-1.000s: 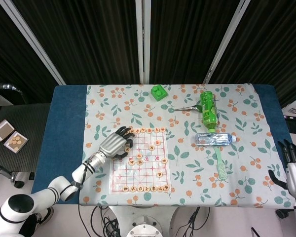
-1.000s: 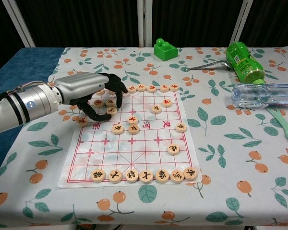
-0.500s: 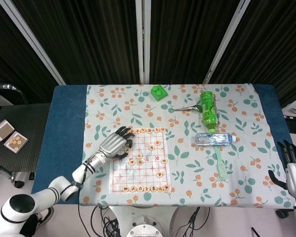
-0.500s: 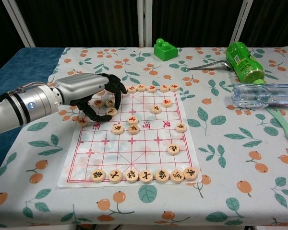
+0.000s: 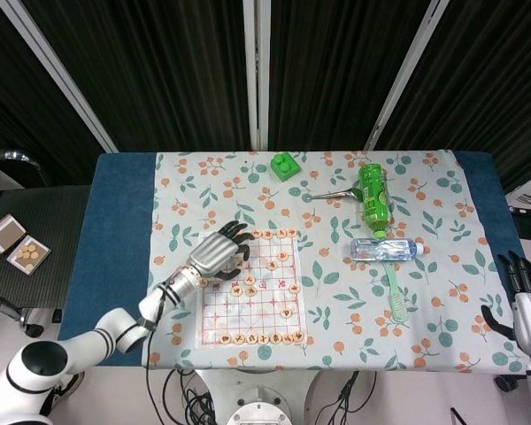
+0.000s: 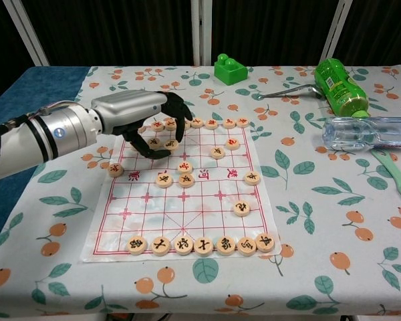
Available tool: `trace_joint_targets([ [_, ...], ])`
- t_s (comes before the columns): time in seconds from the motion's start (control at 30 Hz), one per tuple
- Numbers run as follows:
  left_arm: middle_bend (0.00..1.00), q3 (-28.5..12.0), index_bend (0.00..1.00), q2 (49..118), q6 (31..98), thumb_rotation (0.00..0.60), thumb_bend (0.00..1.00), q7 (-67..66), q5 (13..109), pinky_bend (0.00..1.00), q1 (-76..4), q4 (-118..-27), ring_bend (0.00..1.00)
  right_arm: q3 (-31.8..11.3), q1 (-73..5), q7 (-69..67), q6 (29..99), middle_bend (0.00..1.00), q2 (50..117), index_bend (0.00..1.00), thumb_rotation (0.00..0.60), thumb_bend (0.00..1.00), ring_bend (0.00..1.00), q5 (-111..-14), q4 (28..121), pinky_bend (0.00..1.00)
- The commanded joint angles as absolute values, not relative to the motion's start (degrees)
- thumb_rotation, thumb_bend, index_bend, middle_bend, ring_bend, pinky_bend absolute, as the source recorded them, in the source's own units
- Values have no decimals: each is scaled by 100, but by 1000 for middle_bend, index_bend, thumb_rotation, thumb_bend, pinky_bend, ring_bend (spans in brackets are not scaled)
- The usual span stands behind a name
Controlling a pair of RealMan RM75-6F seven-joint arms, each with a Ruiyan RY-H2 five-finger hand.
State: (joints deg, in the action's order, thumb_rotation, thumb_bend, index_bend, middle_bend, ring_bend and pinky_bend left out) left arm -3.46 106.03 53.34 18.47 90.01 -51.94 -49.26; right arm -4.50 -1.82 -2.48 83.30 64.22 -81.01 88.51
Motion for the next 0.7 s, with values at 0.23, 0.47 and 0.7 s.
trace_joint_targets([
  [0.23,170,-399,490,10974,4981,600,312,2041,8943,31,-5499,-4403,20,-487,-137,-340,8482,0,6441,0,600,230,0,-8152,8793,0],
  [0.47,171,-362,489,11152,4899,600,312,2228,8882,31,-5509,-3977,20,-496,-120,-393,8472,0,6443,0,600,230,0,-8113,8736,0],
  [0.7,171,-339,483,11195,4968,600,312,2311,8888,32,-5519,-3843,20,-493,-150,-366,8432,0,6454,0,600,230,0,-8139,8745,0],
])
